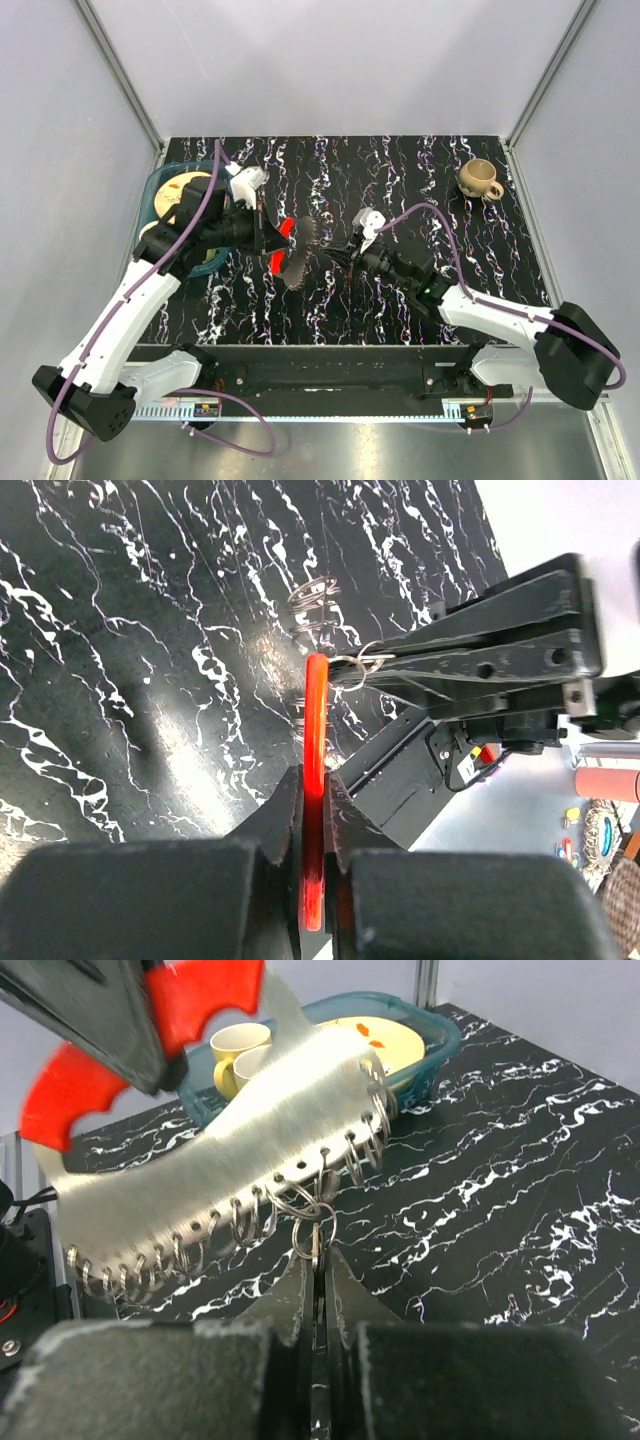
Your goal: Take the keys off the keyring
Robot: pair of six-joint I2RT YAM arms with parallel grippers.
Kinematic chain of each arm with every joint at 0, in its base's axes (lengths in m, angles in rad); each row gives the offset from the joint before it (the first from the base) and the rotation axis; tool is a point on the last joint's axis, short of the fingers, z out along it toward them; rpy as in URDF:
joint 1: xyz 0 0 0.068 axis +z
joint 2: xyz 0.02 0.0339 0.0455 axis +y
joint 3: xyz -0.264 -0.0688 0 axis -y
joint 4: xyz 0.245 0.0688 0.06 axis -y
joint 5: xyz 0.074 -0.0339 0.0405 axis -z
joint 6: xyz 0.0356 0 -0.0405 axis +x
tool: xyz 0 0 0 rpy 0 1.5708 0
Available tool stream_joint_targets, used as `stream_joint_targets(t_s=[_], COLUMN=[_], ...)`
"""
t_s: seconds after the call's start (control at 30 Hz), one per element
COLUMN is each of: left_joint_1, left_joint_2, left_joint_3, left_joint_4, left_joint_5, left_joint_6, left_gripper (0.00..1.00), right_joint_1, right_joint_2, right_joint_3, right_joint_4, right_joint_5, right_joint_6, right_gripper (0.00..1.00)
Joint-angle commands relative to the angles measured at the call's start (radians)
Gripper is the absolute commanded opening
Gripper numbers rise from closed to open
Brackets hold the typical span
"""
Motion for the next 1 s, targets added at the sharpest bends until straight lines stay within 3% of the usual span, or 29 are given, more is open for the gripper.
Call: stream_joint_targets(t_s=[0.0,0.3,0.43,0.63,0.7,0.8,0.9,0.97], left_joint_1=[0.021,0.044,0.064,0.067,0.067,0.067,0.064,0.059], left_joint_2=[-0.031,-0.103,-0.112,-0.139,-0.167,-0.225,-0.337,-0.377], left_joint_3=[-0.091,-0.402,-0.445,-0.393,-0.381,-0.369,-0.428,-0.464], left_joint_4=[0.074,0.380,0.404,0.278,0.243,0.226,0.337,0.468], left_joint_5=[-0.109,-0.040,-0.031,-0.029,-0.032,-0.058,-0.051,0.033], left_joint_6=[-0.013,-0.032,0.005,0.114,0.138,0.152,0.140,0.134], left_gripper=[0.00,0.01,0.21,0.50,0.66,0.69,0.69,0.67], right_joint_1=[-0.001,-0.001,0.001,0.001,0.002,0.002,0.002,0.002], right_joint_2=[-0.090,-0.159,-0.175,-0.185,-0.204,-0.213,-0.202,-0.185], right_joint_3=[0.081,0.255,0.310,0.405,0.419,0.474,0.523,0.558], right_joint_4=[-0.281,-0.626,-0.712,-0.892,-0.912,-1.015,-1.114,-1.179], right_joint_5=[0.105,0.086,0.079,-0.038,-0.066,-0.103,-0.123,-0.138], right_joint_6=[-0.091,-0.252,-0.299,-0.306,-0.312,-0.345,-0.372,-0.370], right_gripper=[0.00,0.00,0.00,0.00,0.00,0.00,0.00,0.00])
